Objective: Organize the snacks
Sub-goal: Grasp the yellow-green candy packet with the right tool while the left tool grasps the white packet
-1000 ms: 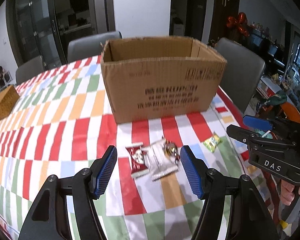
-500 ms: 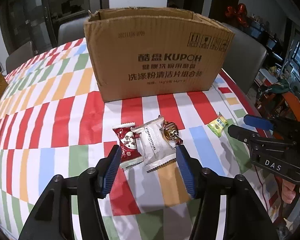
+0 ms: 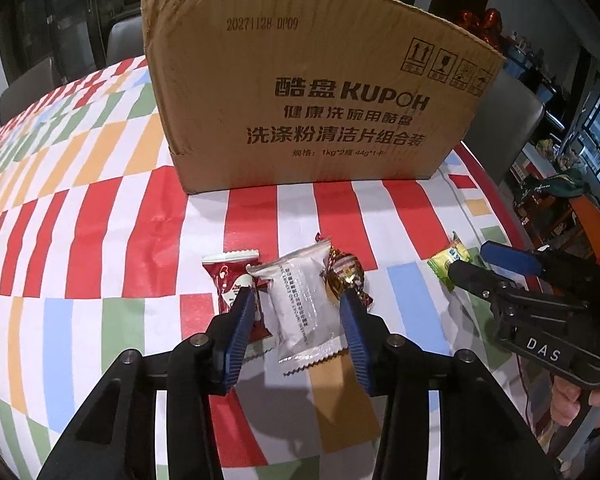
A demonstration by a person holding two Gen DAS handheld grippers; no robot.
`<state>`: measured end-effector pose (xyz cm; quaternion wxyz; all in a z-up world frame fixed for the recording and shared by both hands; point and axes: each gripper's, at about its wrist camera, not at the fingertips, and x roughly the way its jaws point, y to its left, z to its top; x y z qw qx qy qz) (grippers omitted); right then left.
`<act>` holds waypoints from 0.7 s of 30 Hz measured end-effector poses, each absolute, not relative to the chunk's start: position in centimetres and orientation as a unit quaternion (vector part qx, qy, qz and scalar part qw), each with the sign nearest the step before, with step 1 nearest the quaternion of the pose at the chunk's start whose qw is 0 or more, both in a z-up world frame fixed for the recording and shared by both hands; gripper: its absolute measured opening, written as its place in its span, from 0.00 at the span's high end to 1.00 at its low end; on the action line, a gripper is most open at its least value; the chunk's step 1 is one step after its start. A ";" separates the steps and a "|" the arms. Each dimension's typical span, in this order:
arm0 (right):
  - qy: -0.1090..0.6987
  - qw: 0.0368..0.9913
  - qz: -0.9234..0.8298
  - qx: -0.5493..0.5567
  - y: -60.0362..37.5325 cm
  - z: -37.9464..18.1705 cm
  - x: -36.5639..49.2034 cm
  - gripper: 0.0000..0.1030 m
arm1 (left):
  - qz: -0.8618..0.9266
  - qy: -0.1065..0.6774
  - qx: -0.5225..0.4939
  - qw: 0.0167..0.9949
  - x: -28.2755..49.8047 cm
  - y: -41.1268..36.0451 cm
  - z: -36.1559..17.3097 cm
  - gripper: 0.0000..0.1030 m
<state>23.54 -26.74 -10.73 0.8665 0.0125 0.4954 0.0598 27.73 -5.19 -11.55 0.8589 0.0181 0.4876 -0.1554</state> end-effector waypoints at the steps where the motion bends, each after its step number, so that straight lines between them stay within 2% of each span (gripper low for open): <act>1: 0.496 0.866 0.061 0.013 -26.7 -10.8 23.7 0.52 | -0.156 0.487 0.017 0.859 27.9 -5.2 -11.5 0.58; 8: 0.504 0.860 0.077 0.030 -26.4 -11.5 24.8 0.52 | -0.165 0.500 -0.008 0.850 28.4 -5.2 -11.9 0.69; 16: 0.498 0.863 0.086 0.026 -25.4 -11.9 25.7 0.54 | -0.168 0.503 -0.014 0.847 28.2 -5.2 -12.2 0.69; 21: 0.491 0.867 0.083 0.011 -24.7 -12.2 25.2 0.64 | -0.167 0.500 -0.012 0.850 28.0 -5.4 -12.2 0.73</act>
